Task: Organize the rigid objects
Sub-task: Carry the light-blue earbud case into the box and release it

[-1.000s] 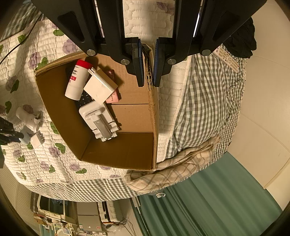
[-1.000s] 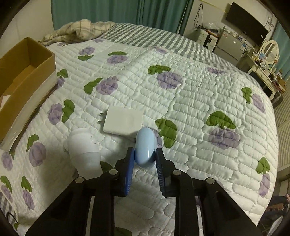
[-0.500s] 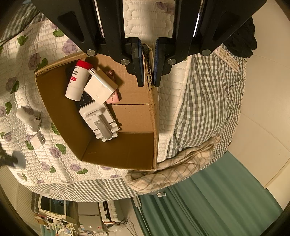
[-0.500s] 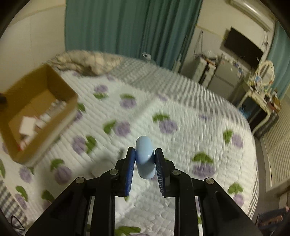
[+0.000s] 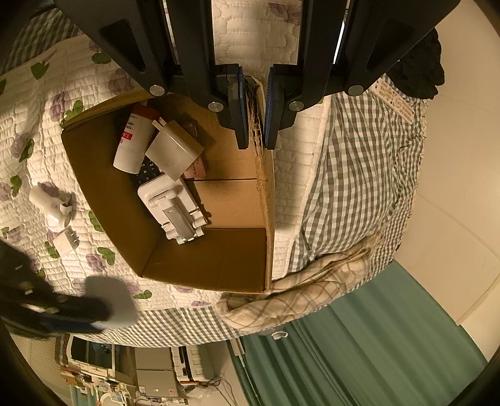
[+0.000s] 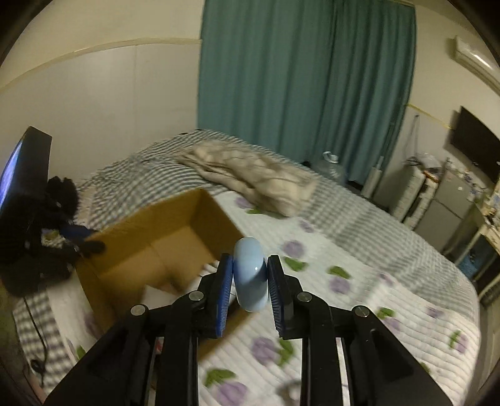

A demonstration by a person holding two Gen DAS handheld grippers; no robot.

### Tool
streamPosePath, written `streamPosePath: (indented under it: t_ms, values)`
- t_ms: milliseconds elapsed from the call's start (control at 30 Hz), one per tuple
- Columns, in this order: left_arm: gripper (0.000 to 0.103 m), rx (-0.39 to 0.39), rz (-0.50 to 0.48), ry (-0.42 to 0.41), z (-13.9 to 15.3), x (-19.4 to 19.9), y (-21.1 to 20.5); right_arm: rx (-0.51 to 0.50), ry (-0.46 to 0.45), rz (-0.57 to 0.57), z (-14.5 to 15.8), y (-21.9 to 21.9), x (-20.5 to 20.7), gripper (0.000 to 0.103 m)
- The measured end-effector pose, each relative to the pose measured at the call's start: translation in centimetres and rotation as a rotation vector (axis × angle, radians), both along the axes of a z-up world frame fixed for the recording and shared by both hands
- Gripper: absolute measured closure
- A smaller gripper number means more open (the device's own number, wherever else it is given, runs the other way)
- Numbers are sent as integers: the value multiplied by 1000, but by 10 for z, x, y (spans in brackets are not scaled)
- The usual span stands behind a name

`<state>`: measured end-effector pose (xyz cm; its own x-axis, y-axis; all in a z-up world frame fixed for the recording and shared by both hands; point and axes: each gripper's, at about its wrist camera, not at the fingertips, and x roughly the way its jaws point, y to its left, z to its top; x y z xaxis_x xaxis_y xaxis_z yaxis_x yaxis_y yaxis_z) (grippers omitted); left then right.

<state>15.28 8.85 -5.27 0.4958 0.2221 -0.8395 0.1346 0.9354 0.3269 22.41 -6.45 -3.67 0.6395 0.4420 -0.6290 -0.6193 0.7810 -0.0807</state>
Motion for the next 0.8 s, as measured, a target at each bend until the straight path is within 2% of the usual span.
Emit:
streamPosePath:
  t_ms: [133,500,733,800]
  values:
    - [94,-2,0,0,-1,1,-1,5,31,27,-15,33,7,81]
    - [94,-10,1,-2,-1,0,0,-72,96,5,-68,68,26,81]
    - [94,-11,2,-2,-2,1,0,-4,167,44,-69,66,25,80]
    - [94,-11,2,-1,-2,0,0,-5,159,47,-62,63,22,71]
